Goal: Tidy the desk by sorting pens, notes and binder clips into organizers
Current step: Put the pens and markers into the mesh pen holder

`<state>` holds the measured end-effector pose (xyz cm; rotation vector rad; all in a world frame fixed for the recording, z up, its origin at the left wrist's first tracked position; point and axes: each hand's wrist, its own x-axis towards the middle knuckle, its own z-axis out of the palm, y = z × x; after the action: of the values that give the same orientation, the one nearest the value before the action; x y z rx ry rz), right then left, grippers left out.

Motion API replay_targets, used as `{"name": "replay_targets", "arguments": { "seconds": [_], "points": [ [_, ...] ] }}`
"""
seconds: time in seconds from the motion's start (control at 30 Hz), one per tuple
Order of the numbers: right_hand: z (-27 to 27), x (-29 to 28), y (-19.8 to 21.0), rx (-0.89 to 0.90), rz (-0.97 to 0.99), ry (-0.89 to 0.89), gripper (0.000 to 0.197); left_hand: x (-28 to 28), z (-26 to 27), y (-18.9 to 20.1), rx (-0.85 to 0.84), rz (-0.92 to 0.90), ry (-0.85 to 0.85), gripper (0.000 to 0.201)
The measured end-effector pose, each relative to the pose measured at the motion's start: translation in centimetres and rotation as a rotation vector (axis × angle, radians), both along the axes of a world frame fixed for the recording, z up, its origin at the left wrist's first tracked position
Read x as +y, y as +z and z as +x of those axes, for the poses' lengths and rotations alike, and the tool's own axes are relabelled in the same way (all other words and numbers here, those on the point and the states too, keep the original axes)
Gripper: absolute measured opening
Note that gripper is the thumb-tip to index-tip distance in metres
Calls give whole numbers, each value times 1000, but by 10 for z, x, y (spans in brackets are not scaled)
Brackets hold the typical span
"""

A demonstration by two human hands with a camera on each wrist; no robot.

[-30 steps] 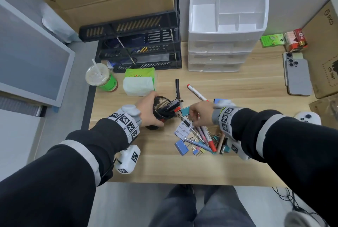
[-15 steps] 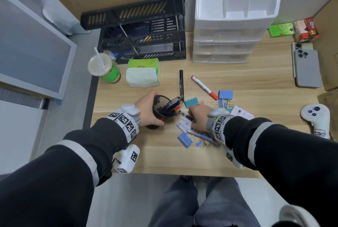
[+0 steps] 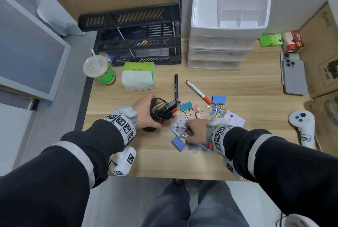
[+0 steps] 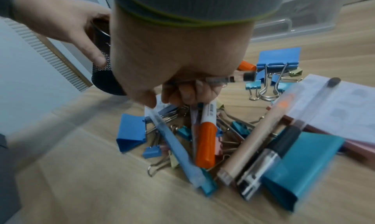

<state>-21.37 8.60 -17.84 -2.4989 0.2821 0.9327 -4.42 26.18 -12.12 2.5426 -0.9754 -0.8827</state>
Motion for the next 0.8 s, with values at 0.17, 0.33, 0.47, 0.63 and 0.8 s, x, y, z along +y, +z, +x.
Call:
{"name": "replay_targets", "arguments": {
  "seconds": [0.17, 0.33, 0.47, 0.63, 0.8],
  "points": [
    [-3, 0, 9, 85, -151, 203, 23, 0, -4, -3, 15, -1, 5, 92],
    [-6, -1, 11, 1, -89, 42, 17, 1, -4, -3, 4, 9, -2, 91],
    [-4, -27, 9, -134, -15, -301, 22, -2, -4, -1, -2, 15, -1, 98],
    [-8, -52, 8, -74, -82, -276, 21, -10, -7, 1, 8, 13, 0, 101],
    [-12, -28, 5, -115, -83, -190, 24, -11, -12, 0, 14, 16, -10, 95]
  ]
}}
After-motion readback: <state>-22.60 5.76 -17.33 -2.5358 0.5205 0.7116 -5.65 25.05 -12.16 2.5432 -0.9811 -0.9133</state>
